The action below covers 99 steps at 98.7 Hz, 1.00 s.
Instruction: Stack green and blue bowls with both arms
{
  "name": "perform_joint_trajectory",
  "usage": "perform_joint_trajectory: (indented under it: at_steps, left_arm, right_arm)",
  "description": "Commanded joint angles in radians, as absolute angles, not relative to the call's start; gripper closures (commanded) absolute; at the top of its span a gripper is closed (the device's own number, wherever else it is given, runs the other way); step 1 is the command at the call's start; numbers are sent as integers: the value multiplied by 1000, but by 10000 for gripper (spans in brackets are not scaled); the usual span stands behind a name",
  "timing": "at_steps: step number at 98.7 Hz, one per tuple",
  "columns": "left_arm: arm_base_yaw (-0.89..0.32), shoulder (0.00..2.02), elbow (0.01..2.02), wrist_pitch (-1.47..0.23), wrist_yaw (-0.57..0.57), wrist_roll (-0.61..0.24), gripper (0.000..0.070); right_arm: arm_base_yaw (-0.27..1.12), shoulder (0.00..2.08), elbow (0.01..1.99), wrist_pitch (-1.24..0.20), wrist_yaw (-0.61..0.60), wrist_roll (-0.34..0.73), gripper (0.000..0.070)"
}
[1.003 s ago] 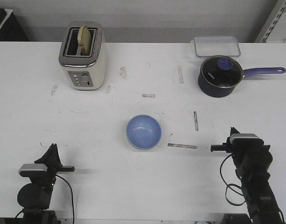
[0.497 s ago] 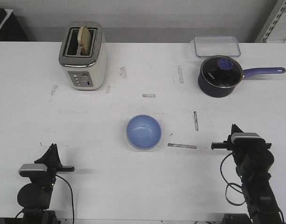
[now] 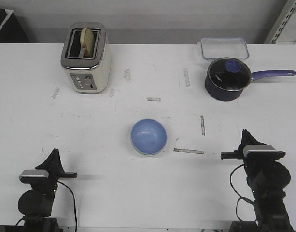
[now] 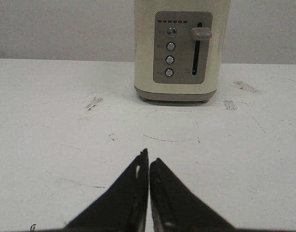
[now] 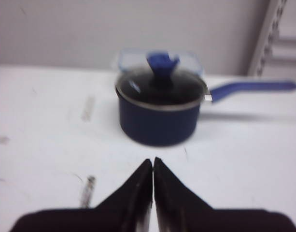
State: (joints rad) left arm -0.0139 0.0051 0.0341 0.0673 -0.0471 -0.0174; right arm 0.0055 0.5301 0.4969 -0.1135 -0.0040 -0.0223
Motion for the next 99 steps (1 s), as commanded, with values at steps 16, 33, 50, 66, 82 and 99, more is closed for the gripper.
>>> perform_joint_trajectory:
  at_steps: [16,33,50,66,82,99]
  left_arm:
    - [-14,3,13,82,-46,-19,698]
    - [-14,3,13,82,-46,-19,698]
    - [-14,3,13,82,-46,-19,698]
    - [-14,5,13,81,-46,-19,698]
    - [-14,5,13,81,-46,-19,698]
    - [-14,5,13,80,-46,-19,698]
  right_arm:
    - [6,197,132,-33,0,0,700]
    - [6,26,26,-33,1,-1,700]
    - [6,1,13,-57,1,-8,700]
    - [7,1,13,-52,0,-1,700]
    - [7,1,13,-52,0,-1,700]
    - [7,1,13,-52,0,-1,700]
